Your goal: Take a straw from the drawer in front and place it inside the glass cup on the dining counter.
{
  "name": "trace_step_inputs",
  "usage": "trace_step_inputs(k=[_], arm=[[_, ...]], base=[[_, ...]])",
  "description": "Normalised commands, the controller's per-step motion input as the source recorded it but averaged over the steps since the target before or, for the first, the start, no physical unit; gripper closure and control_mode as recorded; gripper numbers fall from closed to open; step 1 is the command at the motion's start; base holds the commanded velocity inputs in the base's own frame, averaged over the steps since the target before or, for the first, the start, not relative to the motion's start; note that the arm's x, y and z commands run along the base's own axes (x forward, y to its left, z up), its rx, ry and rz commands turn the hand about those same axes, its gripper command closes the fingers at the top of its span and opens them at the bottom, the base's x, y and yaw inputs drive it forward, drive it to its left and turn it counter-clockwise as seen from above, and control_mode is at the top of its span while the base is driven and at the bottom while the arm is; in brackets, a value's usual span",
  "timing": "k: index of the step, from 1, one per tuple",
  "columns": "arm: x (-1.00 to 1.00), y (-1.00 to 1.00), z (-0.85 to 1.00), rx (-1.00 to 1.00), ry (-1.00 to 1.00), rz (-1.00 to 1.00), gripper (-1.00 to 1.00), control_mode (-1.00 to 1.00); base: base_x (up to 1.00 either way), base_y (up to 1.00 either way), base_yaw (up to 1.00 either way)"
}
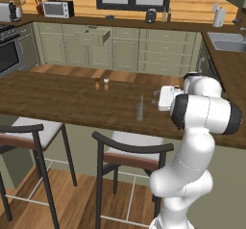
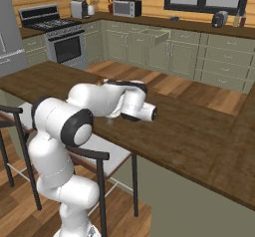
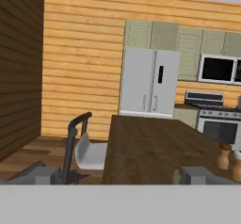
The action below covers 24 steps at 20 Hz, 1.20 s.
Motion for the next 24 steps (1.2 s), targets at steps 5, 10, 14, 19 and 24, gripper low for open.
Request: trace_step_inputs(k=[5, 10, 14, 19, 24], arm=[[-0.19, 0.0, -0.04, 0.0, 0.01, 0.0, -1.0, -1.0], [-0.11, 0.0, -0.14, 0.0, 0.06, 0.0, -1.0, -1.0], [-0.08, 0.0, -0.16, 0.0, 0.05, 0.0, -1.0, -1.0], [-0.09, 0.0, -0.16, 0.0, 0.05, 0.0, -1.0, -1.0], [-0.14, 0.0, -0.15, 0.0, 0.03, 0.0, -1.0, -1.0]], base=[[0.0, 0.0, 0.0], [0.0, 0.0, 0.0], [0.0, 0.0, 0.0], [0.0, 0.0, 0.0], [0.0, 0.0, 0.0]])
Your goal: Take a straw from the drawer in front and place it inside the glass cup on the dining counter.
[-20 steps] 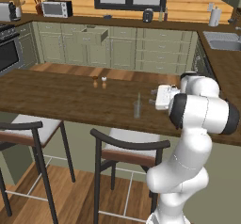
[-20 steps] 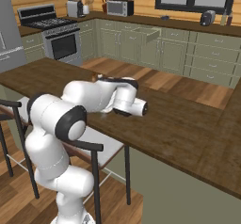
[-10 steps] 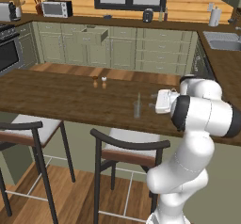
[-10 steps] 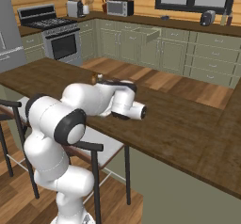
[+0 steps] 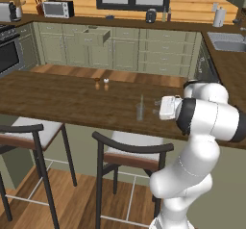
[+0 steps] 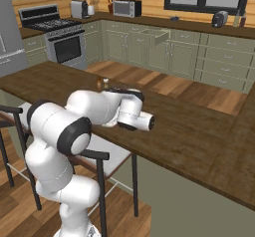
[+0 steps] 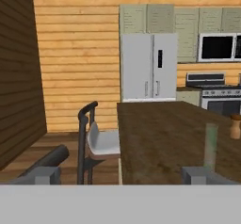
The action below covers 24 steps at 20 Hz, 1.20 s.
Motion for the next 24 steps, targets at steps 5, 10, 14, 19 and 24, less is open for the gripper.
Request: trace_step_inputs(k=[5, 10, 14, 19, 24], arm=[[-0.23, 0.0, -0.05, 0.0, 0.0, 0.0, -1.0, -1.0], [-0.3, 0.0, 0.0, 0.0, 0.0, 0.0, -1.0, -1.0], [-0.31, 0.0, 0.0, 0.0, 0.0, 0.0, -1.0, -1.0], [-0.3, 0.0, 0.0, 0.0, 0.0, 0.0, -1.0, -1.0], [-0.29, -0.02, 0.0, 0.0, -0.01, 0.0, -1.0, -1.0]], base=[[0.0, 0.0, 0.0], [0.0, 0.0, 0.0], [0.0, 0.0, 0.0], [0.0, 0.0, 0.0], [0.0, 0.0, 0.0]])
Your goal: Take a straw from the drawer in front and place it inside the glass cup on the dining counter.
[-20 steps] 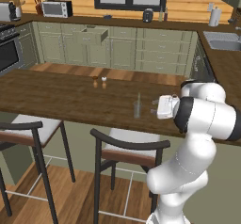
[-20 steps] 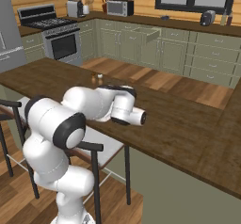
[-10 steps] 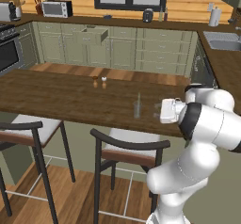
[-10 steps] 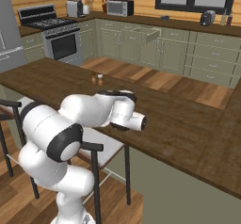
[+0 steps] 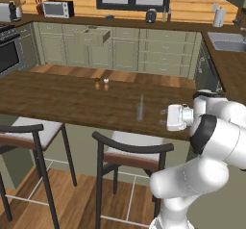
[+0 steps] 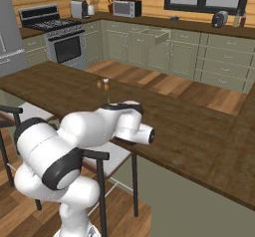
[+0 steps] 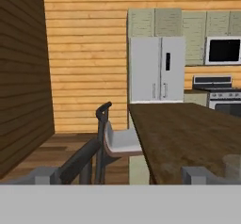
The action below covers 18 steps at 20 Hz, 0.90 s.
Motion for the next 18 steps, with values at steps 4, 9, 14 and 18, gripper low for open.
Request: trace_step_inputs(k=[4, 9, 14, 18], arm=[[-0.21, 0.0, 0.07, 0.0, -0.01, -0.03, -1.0, -1.0], [-0.03, 0.01, 0.13, 0.0, 0.0, -0.08, -1.0, -1.0], [0.0, 0.07, 0.11, 0.0, 0.0, -0.07, -1.0, -1.0], [0.0, 0.04, 0.05, 0.0, 0.0, -0.04, -1.0, -1.0]], base=[[0.0, 0.0, 0.0], [0.0, 0.0, 0.0], [0.0, 0.0, 0.0], [0.0, 0.0, 0.0]])
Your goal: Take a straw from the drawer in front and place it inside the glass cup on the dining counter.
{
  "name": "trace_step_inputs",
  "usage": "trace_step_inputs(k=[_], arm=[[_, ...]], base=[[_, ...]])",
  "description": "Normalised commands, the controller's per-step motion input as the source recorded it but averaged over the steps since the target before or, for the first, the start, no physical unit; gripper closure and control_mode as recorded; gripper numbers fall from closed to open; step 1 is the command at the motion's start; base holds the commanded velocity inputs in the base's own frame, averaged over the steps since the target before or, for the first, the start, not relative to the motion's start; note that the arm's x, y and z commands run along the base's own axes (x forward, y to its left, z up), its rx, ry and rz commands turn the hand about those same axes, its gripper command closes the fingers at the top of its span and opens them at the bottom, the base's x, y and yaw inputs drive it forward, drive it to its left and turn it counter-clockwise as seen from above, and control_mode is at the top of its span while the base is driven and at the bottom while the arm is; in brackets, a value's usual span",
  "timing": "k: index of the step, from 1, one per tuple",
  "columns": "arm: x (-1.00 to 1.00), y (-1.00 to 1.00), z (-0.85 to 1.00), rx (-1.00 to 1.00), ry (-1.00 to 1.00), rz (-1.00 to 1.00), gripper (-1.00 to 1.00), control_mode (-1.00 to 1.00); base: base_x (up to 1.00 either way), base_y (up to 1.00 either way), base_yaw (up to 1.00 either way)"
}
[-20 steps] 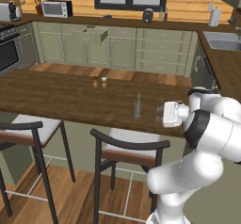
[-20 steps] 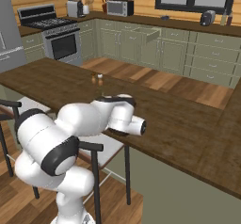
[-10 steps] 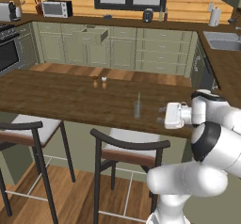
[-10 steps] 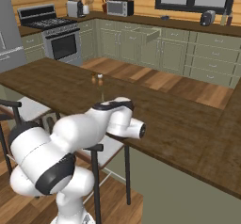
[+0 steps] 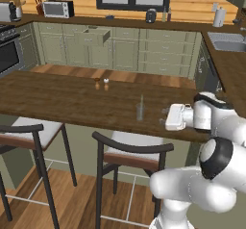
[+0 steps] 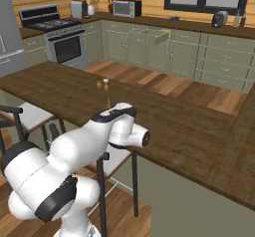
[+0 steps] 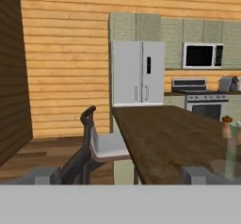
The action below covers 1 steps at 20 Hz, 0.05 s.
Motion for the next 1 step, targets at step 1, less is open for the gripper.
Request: trace_step_inputs(k=[1], arm=[[0.0, 0.05, 0.04, 0.0, 0.0, -0.03, -1.0, -1.0]], base=[[0.0, 0.0, 0.0]])
